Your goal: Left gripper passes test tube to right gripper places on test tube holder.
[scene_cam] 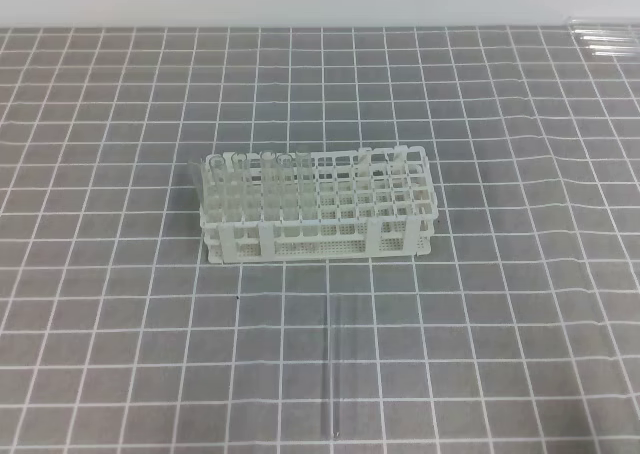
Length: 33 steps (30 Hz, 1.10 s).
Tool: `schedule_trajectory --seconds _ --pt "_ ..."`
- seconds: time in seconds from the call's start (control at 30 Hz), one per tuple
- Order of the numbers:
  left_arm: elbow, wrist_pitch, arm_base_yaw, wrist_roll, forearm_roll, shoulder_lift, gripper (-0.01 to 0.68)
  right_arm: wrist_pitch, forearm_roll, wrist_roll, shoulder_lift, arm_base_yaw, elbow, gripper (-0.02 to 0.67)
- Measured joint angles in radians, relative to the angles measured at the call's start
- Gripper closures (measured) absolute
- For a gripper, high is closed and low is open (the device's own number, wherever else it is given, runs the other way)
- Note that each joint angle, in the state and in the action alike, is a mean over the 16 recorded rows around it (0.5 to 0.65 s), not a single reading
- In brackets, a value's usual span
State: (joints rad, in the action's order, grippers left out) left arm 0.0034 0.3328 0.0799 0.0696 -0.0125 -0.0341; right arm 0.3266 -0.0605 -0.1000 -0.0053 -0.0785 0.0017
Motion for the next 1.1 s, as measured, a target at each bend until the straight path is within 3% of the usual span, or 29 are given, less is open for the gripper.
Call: schedule_trajectory --seconds 0.5,0.83,1.1 --pt "0.003 -0.120 0.001 0.016 -0.028 0.018 0.675 -0.026 0.005 0.001 0.000 0.000 0.000 0.662" --pt "0.003 -0.336 0.001 0.101 -0.082 0.020 0.675 -0.248 -0.033 0.000 0.000 0.000 -0.001 0.662" --pt "0.003 -0.404 0.001 0.142 -0.086 0.020 0.675 -0.416 -0.105 -0.069 0.000 0.000 -0.002 0.662"
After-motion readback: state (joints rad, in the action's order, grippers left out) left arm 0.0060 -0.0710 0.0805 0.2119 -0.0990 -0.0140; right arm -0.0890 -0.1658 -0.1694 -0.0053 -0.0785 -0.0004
